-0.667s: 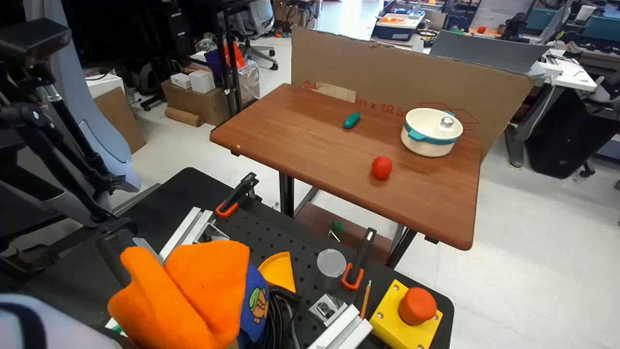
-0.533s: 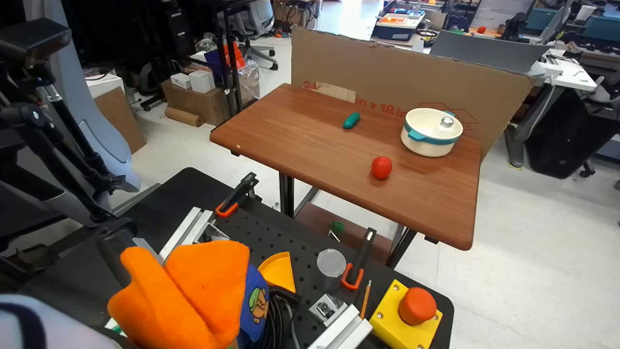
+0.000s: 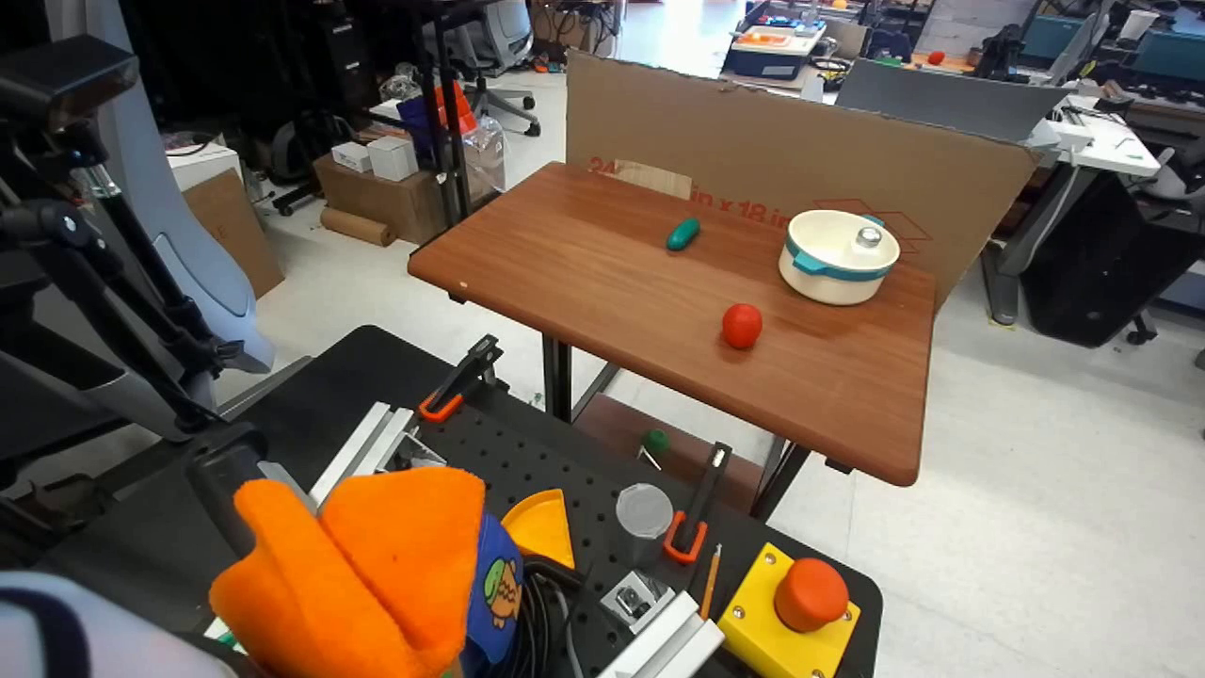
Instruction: Remove the white bottle from the white bowl and put it on the table
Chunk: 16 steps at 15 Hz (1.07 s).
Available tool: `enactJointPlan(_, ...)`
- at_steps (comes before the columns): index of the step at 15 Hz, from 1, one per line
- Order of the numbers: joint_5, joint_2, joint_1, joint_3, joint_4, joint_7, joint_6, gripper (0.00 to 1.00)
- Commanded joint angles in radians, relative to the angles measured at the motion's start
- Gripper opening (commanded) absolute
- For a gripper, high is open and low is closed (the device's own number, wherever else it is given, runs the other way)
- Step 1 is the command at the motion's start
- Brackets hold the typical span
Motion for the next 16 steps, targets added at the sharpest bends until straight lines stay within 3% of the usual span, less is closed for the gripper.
enactJointPlan(1, 0.008, 0.047, 0.015, 0.020, 0.027, 0.028, -0.019, 1.00)
enactJointPlan(5, 0.017, 0.269, 0.037, 0.104, 0.126, 0.150, 0.035, 1.00)
enactJointPlan(9, -0.027, 0.504, 0.010, 0.156, 0.279, 0.271, 0.042, 1.00)
enactJointPlan(16, -0.162, 0.935, -0.043, 0.123, 0.650, 0.268, 0.090, 1.00)
